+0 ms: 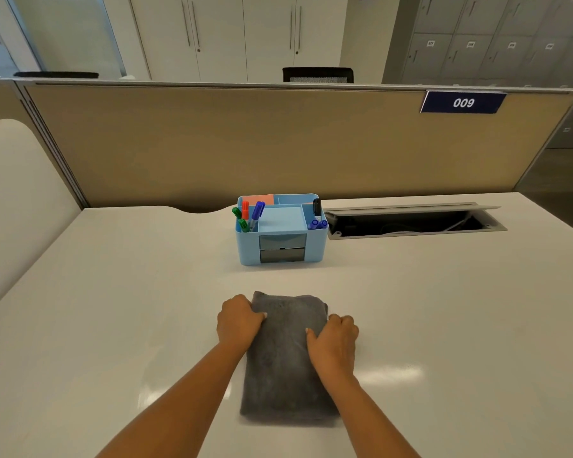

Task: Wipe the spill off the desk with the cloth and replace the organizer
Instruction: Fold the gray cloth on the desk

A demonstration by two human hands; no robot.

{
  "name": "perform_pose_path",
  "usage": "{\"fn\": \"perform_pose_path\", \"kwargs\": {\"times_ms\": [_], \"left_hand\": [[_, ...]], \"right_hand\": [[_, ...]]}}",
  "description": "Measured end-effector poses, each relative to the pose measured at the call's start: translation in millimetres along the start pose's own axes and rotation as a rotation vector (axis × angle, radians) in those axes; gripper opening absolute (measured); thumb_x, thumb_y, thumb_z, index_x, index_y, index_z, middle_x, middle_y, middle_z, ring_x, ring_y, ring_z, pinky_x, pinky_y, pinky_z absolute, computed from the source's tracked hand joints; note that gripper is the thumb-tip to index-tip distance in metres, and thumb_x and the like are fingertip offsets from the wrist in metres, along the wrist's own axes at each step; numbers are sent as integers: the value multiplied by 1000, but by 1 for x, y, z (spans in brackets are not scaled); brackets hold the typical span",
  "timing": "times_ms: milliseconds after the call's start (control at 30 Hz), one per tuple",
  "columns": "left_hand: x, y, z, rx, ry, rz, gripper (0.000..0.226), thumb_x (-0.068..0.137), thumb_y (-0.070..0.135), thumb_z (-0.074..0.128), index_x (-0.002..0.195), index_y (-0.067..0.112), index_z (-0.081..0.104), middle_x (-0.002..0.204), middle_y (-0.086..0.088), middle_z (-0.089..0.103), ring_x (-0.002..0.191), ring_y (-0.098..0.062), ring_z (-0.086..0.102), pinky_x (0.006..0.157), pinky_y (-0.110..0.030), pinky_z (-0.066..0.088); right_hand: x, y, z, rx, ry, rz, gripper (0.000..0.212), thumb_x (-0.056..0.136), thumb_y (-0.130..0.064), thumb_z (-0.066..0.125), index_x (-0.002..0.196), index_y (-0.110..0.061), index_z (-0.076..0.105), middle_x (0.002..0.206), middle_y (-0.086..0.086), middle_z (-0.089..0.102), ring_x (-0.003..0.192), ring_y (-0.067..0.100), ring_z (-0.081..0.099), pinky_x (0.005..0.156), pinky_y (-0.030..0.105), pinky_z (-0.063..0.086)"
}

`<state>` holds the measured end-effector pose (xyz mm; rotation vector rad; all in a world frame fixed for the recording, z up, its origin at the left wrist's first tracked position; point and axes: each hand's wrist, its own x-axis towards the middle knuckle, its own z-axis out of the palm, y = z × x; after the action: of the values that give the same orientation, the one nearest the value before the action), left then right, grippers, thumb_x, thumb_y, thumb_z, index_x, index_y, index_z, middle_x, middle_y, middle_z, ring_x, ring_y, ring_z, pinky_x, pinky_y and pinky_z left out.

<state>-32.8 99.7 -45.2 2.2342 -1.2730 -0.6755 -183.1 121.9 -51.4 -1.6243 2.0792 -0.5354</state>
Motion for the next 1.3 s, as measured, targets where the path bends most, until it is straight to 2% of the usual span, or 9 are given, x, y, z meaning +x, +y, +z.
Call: {"fn": "perform_pose_path", "kwargs": {"times_ms": [333,500,633,767,833,967,1033,1167,1300], "left_hand": [[-17,-1,-13,16,-122,-189,32,74,27,74,71,9,48,87,-10,58,76,-20,56,70,-28,46],[-24,-3,-14,-77,-155,-268,36,72,24,77,89,2,54,101,-18,65,93,-30,65,86,-36,53],[-26,-5,-16,-117,-147,-281,33,72,17,76,94,-3,60,96,-18,66,88,-30,66,88,-39,55],[-26,-4,-21,-208,-158,-300,18,73,6,74,77,0,59,85,-18,62,73,-29,64,84,-41,57],[-26,-2,-26,-264,-163,-313,17,72,3,74,70,1,58,83,-18,62,63,-26,62,81,-38,58],[-31,8,-36,-360,-188,-306,15,72,1,73,81,-3,62,88,-18,60,59,-23,58,61,-29,53],[-35,17,-41,-398,-201,-284,20,73,1,72,91,-5,64,92,-18,60,67,-26,60,68,-31,54],[-44,38,-48,-443,-225,-255,27,74,-2,70,100,-9,63,105,-22,61,86,-33,62,85,-38,54],[-50,66,-46,-512,-251,-244,27,74,-4,69,100,-9,63,114,-26,61,87,-32,60,77,-34,52]], "right_hand": [[2,-5,-16,59,-265,183,53,80,-37,70,118,-5,52,124,11,60,113,26,59,91,30,49],[8,-4,-21,105,-346,204,46,80,-34,71,112,-4,58,119,10,63,110,24,61,87,28,48],[7,-4,-20,196,-366,183,15,86,-25,63,84,-12,56,88,4,59,82,19,57,73,26,43],[1,-5,-23,257,-335,180,33,88,-23,57,60,-18,40,64,-3,42,60,11,43,51,18,32],[0,-6,-28,270,-312,177,36,87,-19,59,56,-18,40,63,-1,45,56,10,43,54,19,36],[-1,-9,-39,367,-319,164,14,85,-14,61,75,-6,62,89,13,64,82,24,61,80,32,54],[-2,-10,-47,416,-303,160,17,85,-13,62,95,0,68,102,16,68,95,28,64,90,39,54],[1,-5,-69,473,-263,155,25,81,-7,64,101,8,67,107,23,68,90,30,63,91,48,53],[16,11,-102,544,-213,164,30,78,-1,63,105,13,64,111,28,66,93,36,64,88,50,54]]}}
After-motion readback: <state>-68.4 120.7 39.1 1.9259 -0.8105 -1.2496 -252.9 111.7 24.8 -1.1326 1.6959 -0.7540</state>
